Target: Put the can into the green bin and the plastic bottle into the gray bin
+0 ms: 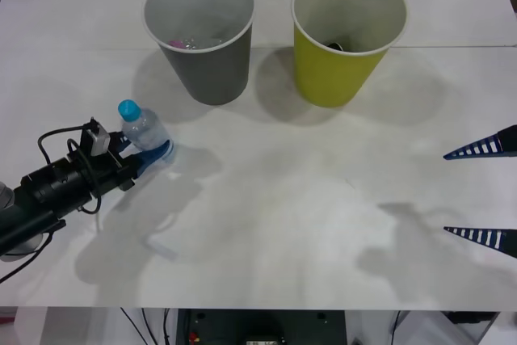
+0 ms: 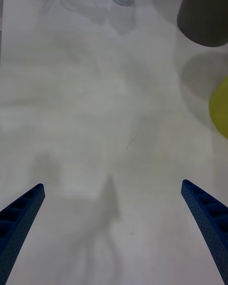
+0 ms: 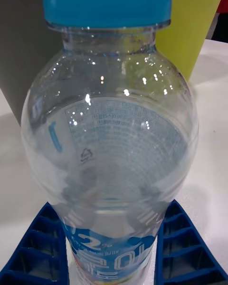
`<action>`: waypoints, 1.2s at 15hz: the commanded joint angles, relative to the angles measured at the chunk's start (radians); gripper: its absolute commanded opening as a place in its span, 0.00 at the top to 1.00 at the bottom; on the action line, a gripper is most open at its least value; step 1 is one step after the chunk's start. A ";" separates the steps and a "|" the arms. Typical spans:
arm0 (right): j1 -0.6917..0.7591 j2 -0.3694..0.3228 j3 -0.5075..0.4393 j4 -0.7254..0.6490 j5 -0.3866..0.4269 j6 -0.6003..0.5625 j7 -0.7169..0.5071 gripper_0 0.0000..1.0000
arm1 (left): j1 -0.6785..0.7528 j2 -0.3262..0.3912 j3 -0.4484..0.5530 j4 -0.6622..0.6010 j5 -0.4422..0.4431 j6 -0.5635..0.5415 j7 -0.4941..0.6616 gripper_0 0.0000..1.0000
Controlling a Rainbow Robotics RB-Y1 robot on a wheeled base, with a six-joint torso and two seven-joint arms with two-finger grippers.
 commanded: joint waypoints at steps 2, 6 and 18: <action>0.000 0.000 0.000 0.000 0.000 0.000 0.000 0.00 | -0.001 0.001 0.000 -0.003 0.003 0.000 0.000 1.00; 0.000 0.000 0.000 0.000 0.000 0.000 0.000 0.00 | 0.013 0.024 0.000 -0.048 0.001 0.002 0.071 1.00; 0.000 0.000 0.000 0.000 0.000 0.000 0.000 0.00 | 0.135 0.291 0.026 -0.629 -0.475 0.146 0.954 1.00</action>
